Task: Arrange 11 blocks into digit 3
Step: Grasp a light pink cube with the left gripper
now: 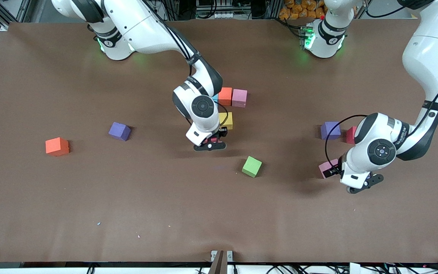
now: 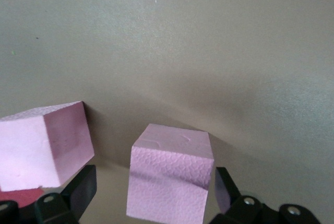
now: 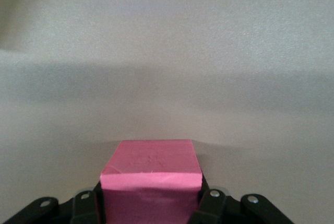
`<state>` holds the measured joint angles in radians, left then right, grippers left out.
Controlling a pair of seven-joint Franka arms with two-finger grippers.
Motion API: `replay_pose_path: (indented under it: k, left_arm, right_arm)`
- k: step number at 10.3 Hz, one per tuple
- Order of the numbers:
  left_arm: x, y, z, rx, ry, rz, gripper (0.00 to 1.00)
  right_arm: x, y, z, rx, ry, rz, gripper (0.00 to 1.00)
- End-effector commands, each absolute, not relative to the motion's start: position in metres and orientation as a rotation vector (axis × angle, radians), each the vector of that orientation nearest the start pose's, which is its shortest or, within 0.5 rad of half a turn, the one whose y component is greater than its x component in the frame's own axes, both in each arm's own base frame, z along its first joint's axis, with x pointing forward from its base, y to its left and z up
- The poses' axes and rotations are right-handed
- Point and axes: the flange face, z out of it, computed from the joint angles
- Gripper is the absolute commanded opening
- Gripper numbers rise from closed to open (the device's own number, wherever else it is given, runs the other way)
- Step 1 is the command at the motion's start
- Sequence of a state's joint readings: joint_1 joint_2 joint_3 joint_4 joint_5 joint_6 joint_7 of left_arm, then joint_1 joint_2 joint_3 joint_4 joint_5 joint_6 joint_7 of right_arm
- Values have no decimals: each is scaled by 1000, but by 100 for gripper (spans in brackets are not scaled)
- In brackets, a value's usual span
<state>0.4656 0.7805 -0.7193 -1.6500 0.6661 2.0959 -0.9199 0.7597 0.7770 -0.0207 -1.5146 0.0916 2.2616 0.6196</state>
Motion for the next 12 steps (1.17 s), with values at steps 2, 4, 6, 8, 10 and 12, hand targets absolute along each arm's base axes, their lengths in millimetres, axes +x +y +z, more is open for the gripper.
replay_pose_path:
  k: [2,4,6,8,10,12]
  left_arm:
    - [670,-78,218,-2993,-607,50,100]
    - [671,-76,209,-3010,-606,41,78]
    - [671,-80,209,-3008,-616,43,8]
    - [668,-79,213,-2999,-710,66,0]
    - [657,-99,226,-2924,-1020,88,0]
    - [642,-146,254,-2804,-1338,93,0]
  right_arm:
    - [520,475,195,-3141,-103,98,14]
    - [517,472,192,-3148,-104,110,14]
    - [517,472,192,-3148,-102,111,15]
    - [515,470,191,-3152,-99,118,15]
    - [513,470,192,-3153,-92,120,16]
    - [511,472,191,-3154,-93,123,16]
